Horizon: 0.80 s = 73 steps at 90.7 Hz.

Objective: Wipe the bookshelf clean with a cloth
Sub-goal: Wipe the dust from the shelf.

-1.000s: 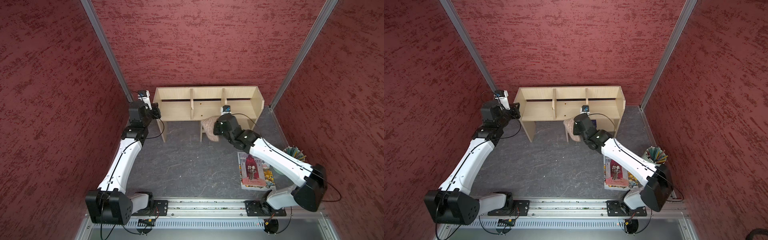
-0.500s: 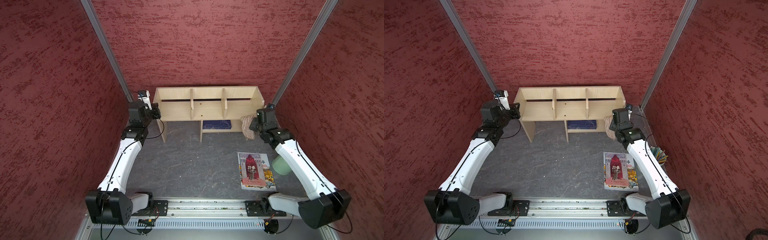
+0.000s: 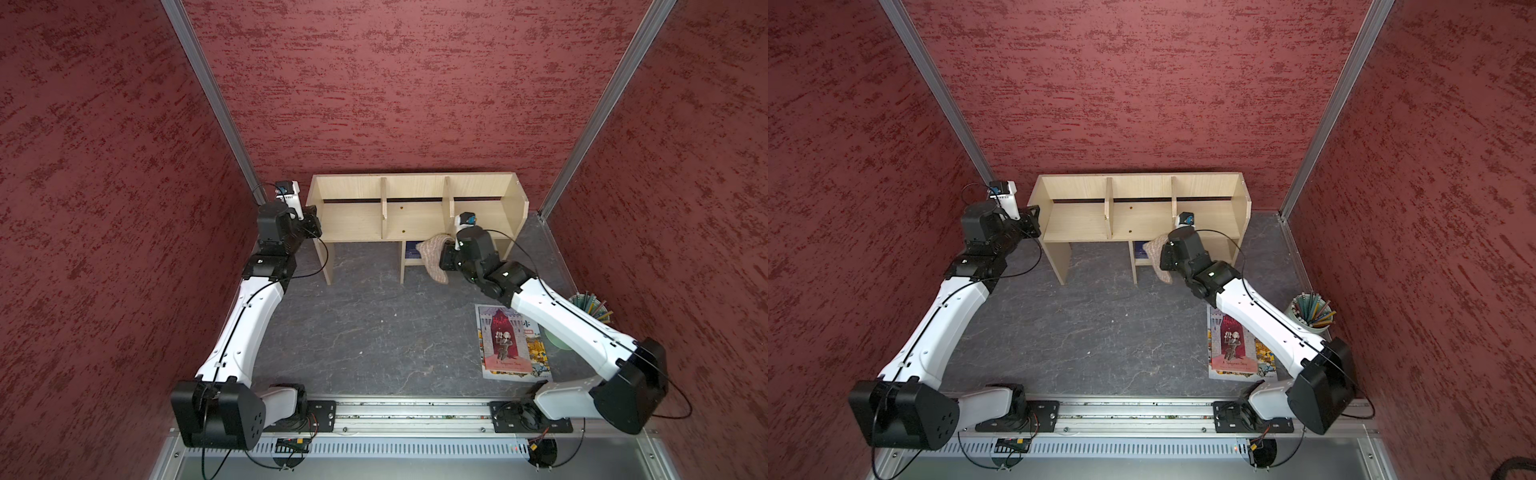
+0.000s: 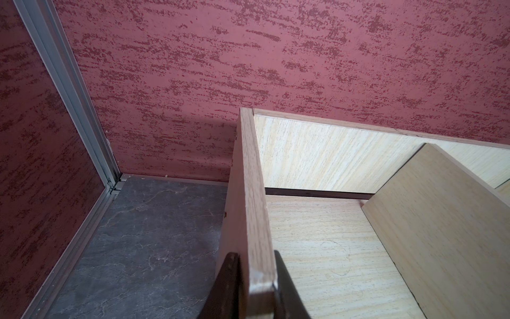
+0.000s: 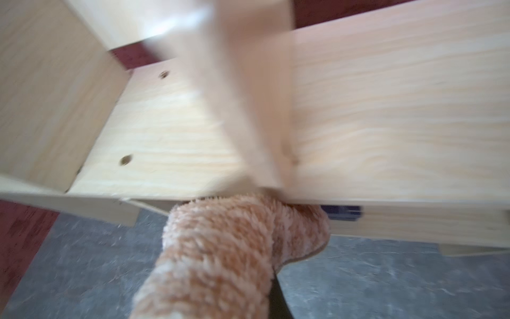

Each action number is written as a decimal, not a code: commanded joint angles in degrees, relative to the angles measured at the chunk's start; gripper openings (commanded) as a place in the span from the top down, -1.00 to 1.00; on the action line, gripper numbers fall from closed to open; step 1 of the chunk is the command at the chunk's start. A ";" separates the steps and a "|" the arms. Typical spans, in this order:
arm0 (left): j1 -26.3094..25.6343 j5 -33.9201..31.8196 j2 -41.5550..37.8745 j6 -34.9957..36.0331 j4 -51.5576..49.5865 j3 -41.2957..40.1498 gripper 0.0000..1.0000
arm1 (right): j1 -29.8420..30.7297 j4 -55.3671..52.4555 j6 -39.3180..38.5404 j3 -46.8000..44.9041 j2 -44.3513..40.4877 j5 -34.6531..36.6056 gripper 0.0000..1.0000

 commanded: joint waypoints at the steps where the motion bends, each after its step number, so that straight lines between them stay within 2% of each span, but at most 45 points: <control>1: -0.03 6.88 0.07 -5.38 1.82 -1.01 1.00 | 4.35 7.01 0.70 3.12 1.28 2.18 1.00; 16: -0.02 6.21 -0.24 -5.84 1.96 -1.52 1.00 | 9.08 9.43 0.03 5.10 6.62 4.81 1.00; 29: -0.04 6.58 -0.34 -5.78 2.67 -2.04 1.00 | 10.68 13.04 2.47 1.67 10.71 6.58 1.00; 52: 0.27 6.89 0.27 -5.63 2.37 -1.57 1.00 | 11.57 21.62 9.12 -8.50 17.68 5.33 1.00; 73: 0.31 6.31 0.64 -5.60 1.91 -1.15 1.00 | 11.44 19.16 6.70 -6.13 17.50 7.57 1.00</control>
